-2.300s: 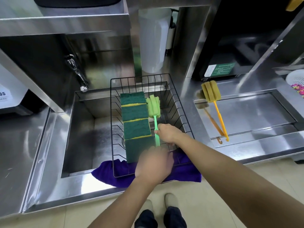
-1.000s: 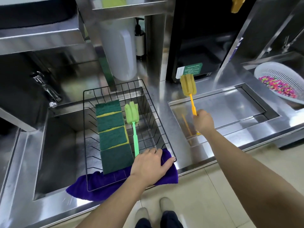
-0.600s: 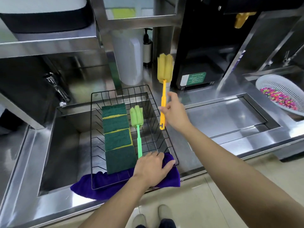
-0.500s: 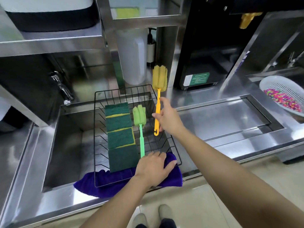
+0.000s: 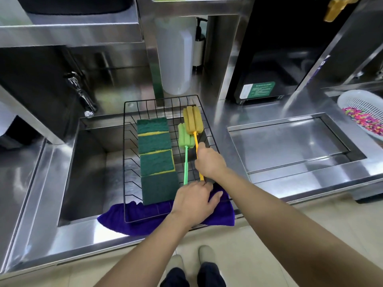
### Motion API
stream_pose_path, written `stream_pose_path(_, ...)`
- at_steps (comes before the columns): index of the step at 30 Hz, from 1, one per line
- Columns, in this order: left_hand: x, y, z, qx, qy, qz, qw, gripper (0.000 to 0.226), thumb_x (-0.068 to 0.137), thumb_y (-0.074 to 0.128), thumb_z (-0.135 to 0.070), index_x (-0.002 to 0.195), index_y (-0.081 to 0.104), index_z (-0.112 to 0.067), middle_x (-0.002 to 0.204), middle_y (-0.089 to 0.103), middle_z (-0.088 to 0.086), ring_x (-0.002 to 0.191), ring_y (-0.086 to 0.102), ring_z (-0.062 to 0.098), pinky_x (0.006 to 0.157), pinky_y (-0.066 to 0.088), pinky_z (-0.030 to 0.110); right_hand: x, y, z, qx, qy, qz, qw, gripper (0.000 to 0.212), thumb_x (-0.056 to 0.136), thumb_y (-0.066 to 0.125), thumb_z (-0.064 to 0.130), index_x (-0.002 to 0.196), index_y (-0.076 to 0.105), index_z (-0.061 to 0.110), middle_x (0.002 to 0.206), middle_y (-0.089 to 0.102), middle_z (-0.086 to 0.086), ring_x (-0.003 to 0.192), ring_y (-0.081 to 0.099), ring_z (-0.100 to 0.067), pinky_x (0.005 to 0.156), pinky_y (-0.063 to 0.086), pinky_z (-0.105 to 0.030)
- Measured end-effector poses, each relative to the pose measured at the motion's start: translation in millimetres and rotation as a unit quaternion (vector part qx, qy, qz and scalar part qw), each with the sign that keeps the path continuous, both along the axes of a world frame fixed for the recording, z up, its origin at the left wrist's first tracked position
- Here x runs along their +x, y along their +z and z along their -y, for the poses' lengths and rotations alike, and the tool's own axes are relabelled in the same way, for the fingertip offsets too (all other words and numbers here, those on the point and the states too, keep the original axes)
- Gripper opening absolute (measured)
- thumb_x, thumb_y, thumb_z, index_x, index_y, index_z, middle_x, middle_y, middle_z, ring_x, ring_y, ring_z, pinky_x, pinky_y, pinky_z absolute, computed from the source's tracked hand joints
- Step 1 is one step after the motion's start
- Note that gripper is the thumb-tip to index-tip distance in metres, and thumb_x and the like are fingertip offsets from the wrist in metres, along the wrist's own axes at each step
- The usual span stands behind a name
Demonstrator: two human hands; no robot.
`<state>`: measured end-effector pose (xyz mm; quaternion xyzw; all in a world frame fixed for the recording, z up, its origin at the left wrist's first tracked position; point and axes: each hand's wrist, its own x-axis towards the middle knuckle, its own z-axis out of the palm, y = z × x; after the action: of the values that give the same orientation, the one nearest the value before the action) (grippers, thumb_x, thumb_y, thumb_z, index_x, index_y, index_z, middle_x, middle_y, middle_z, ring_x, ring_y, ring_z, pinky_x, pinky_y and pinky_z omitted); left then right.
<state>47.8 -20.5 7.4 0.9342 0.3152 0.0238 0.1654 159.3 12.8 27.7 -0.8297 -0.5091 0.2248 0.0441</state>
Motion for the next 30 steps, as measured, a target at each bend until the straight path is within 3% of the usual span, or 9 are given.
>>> stream_pose_path(3,-7,0,-5,0.024,0.022,0.013,0.999,0.033,0.096,0.04,-0.04,0.099,0.061,-0.015,0.094,0.067,0.006,0.089,0.059,0.026,0.067,0.04,0.033,-2,-3,-1,-0.061,0.041,0.021,0.997,0.035,0.089,0.048,0.004,0.122,0.037,-0.002,0.122,0.059,-0.023,0.112,0.057,-0.04,0.083,0.046,-0.042)
stream_pose_path(6,-11,-6,-13,0.022,0.031,-0.022,0.999,0.04,0.097,0.035,-0.044,0.101,0.062,-0.015,0.099,0.066,0.005,0.095,0.056,0.025,0.078,0.039,0.035,-3,-8,-4,-0.103,0.049,0.04,0.993,0.039,0.089,0.049,0.001,0.125,0.035,-0.001,0.124,0.058,-0.02,0.114,0.058,-0.037,0.085,0.047,-0.042)
stream_pose_path(13,-11,-15,-23,-0.01,0.031,-0.116,0.993,0.061,0.096,0.013,-0.056,0.111,0.06,-0.02,0.114,0.062,-0.001,0.114,0.043,0.019,0.106,0.017,0.041,-8,-16,-8,-0.071,0.047,0.075,0.994,0.048,0.087,0.049,-0.003,0.13,0.027,0.001,0.114,0.064,-0.019,0.102,0.064,-0.036,0.069,0.045,-0.039)
stream_pose_path(17,-9,-15,-22,-0.013,0.047,-0.127,0.991,0.063,0.095,0.013,-0.057,0.108,0.061,-0.017,0.112,0.064,0.001,0.112,0.046,0.019,0.107,0.014,0.042,-5,-17,-8,-0.057,0.044,0.05,0.996,0.052,0.084,0.049,-0.006,0.13,0.026,0.004,0.106,0.065,-0.021,0.093,0.065,-0.037,0.063,0.043,-0.038)
stream_pose_path(24,-8,-12,-19,-0.003,0.059,-0.115,0.992,0.059,0.096,0.017,-0.055,0.109,0.061,-0.018,0.109,0.065,0.001,0.108,0.049,0.017,0.106,0.015,0.04,-7,-6,3,-0.003,0.048,0.017,0.999,0.041,0.086,0.052,0.004,0.123,0.034,0.001,0.11,0.063,-0.022,0.097,0.063,-0.04,0.066,0.041,-0.038)
stream_pose_path(27,-7,-12,-21,-0.002,0.061,-0.115,0.992,0.061,0.095,0.016,-0.056,0.109,0.061,-0.017,0.109,0.065,0.001,0.108,0.049,0.018,0.106,0.014,0.04,-4,-1,3,-0.019,0.045,0.013,0.999,0.04,0.086,0.052,0.002,0.123,0.035,-0.001,0.114,0.061,-0.024,0.102,0.061,-0.041,0.067,0.039,-0.036)
stream_pose_path(30,-7,-14,-21,-0.005,0.063,-0.109,0.992,0.061,0.095,0.017,-0.055,0.107,0.063,-0.016,0.108,0.065,0.001,0.107,0.05,0.017,0.106,0.014,0.04,-7,-1,-4,-0.064,0.047,0.03,0.996,0.036,0.087,0.05,0.002,0.123,0.041,-0.001,0.12,0.058,-0.022,0.108,0.059,-0.039,0.075,0.046,-0.039)
